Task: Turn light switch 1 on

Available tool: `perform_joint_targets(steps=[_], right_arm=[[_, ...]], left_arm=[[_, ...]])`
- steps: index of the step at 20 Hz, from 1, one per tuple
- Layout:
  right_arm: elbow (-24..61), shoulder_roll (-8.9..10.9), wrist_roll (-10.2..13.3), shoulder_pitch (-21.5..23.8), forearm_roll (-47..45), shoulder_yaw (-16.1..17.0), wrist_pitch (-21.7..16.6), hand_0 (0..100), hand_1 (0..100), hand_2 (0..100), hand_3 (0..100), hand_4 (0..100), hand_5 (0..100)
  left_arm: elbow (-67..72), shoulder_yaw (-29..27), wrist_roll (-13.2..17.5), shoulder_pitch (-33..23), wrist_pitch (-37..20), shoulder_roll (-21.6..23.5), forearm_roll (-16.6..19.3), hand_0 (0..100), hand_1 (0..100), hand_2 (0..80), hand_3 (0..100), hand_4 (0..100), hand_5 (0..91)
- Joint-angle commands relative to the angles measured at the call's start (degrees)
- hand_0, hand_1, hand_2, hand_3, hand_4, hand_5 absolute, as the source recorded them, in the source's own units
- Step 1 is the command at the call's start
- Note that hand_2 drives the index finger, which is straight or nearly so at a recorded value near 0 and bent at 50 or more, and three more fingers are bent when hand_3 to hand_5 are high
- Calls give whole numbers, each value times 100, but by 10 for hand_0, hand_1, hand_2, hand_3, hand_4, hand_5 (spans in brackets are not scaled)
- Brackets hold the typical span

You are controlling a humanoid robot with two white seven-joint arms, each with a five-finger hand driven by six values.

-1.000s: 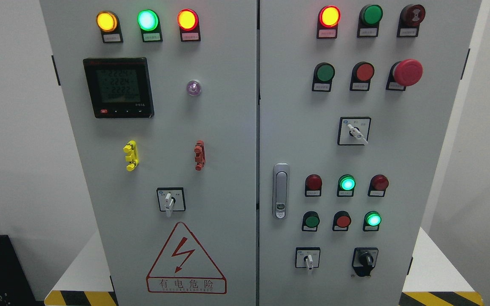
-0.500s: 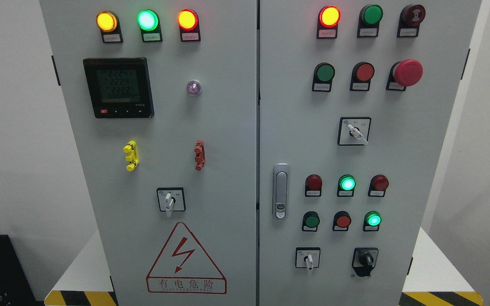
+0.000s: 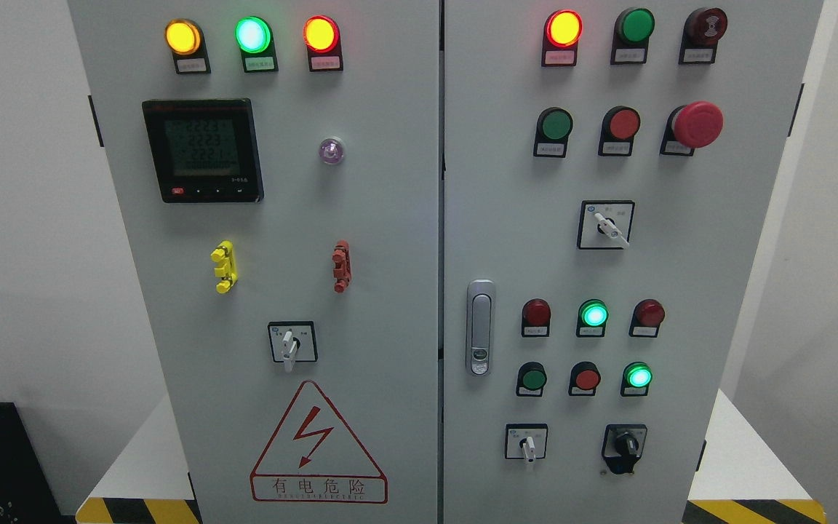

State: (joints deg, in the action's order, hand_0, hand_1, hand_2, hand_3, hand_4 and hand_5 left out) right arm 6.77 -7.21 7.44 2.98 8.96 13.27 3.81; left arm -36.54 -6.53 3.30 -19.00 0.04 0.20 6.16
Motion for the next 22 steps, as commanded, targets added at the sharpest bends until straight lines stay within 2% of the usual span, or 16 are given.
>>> perform_joint_targets(steps=[1, 8, 11, 15, 18, 19, 20, 21, 22], right_arm=[[0, 0, 3, 1, 0, 0, -3, 307, 0, 0, 0, 0, 0], [0, 0, 3, 1, 0, 0, -3, 307, 0, 0, 0, 0, 0], [0, 0, 3, 1, 0, 0, -3, 307, 0, 0, 0, 0, 0], [0, 0, 3, 1, 0, 0, -3, 308, 0, 0, 0, 0, 0], [0, 0, 3, 1, 0, 0, -3, 308, 0, 0, 0, 0, 0], [0, 0, 3, 1, 0, 0, -3, 308, 0, 0, 0, 0, 0], [0, 0, 3, 1, 0, 0, -3, 308, 0, 0, 0, 0, 0], [0, 0, 3, 1, 0, 0, -3, 308, 0, 0, 0, 0, 0], [0, 0, 3, -8, 0, 0, -3, 308, 0, 0, 0, 0, 0]], left_arm=[[-3823, 249, 21, -578, 5, 306, 34, 184, 77, 0, 0, 0, 0], [-5730, 47, 285, -701, -39, 394, -36, 204, 116, 0, 0, 1, 0], [-6670, 38, 311, -884, -57, 481, -316, 218, 138, 0, 3, 60, 0], [-7183, -50, 364, -1035, -565, 552, -423, 231, 147, 0, 60, 95, 0], [-7674, -182, 364, -983, -637, 508, -554, 238, 154, 0, 135, 169, 0], [-7823, -208, 364, -887, -645, 517, -625, 241, 160, 0, 167, 230, 0], [-7973, -208, 355, -834, -645, 534, -686, 243, 170, 11, 247, 303, 0], [-8087, -208, 346, -781, -654, 526, -704, 243, 175, 24, 266, 325, 0], [-8132, -208, 329, -667, -689, 517, -704, 244, 186, 56, 292, 376, 58]])
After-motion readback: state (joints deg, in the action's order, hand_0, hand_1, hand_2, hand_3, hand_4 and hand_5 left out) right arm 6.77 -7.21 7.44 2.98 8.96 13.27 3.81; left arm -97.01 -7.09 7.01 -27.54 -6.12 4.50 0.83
